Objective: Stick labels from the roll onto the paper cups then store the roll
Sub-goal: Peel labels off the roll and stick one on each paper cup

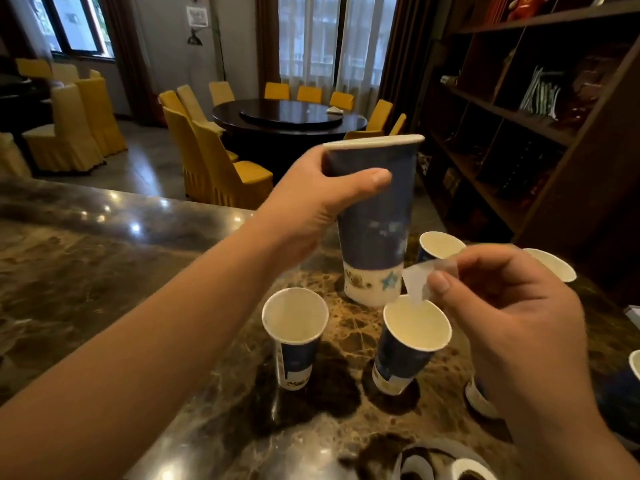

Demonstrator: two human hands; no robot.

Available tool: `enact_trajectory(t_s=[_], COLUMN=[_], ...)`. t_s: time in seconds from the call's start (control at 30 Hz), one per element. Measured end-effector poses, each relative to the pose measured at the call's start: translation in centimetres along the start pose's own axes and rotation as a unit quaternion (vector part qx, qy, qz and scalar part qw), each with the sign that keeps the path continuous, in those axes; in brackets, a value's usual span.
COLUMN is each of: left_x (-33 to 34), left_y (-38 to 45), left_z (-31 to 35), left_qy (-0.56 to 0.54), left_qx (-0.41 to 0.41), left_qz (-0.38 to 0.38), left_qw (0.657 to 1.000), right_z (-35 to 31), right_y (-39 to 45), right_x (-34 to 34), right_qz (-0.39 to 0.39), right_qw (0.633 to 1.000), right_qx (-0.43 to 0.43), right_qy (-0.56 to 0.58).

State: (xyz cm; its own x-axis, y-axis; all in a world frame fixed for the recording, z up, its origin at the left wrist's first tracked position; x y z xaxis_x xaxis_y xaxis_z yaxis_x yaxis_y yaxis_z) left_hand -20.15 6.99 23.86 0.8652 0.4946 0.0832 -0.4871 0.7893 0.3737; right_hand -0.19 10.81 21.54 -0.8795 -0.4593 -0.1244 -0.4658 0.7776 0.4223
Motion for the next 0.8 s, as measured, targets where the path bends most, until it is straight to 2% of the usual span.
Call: enact_trajectory(t_s=[0.13, 0.37, 0.53, 0.63, 0.8], left_x=[2.7, 4.1, 5.0, 5.6, 5.8], left_y=[-4.0, -7.9, -8.9, -9.7, -10.2], left_z=[-1.7, -4.6, -5.1, -5.7, -6.0], left_qy=[-0.089, -0.158, -0.157, -0.097, -0.032], left_qx=[-0.069, -0.146, -0.145, -0.136, -0.113], left_qz=[0.002, 0.062, 0.052, 0.019, 0.002], left_qw=[0.994, 0.975, 0.975, 0.986, 0.993], right_z=[0.7, 3.0, 2.9, 2.6, 2.9], right_y=[-0.7, -2.6, -3.3, -3.3, -3.2], right_x=[0.9, 0.8, -0.3, -1.3, -2.0], right_qz=[-0.019, -0.007, 0.038, 0.064, 0.031], right_qw=[0.997, 0.995, 0.997, 0.995, 0.996], right_qx=[0.028, 0.084, 0.074, 0.070, 0.077], right_qy=[0.062, 0.057, 0.009, 0.003, -0.021])
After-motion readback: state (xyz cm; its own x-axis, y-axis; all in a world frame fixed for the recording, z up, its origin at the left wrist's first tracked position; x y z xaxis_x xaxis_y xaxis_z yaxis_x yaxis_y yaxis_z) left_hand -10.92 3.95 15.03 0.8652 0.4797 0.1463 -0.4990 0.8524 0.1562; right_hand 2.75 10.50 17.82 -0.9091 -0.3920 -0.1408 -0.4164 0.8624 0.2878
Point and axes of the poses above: each hand's wrist, its own y-axis towards the middle knuckle, its own x-axis out of the palm, z = x × y, the point moved 6 cm from there along y, towards the middle knuckle, and after that the axes turned 4 degrees about x, right-handed, at the moved point
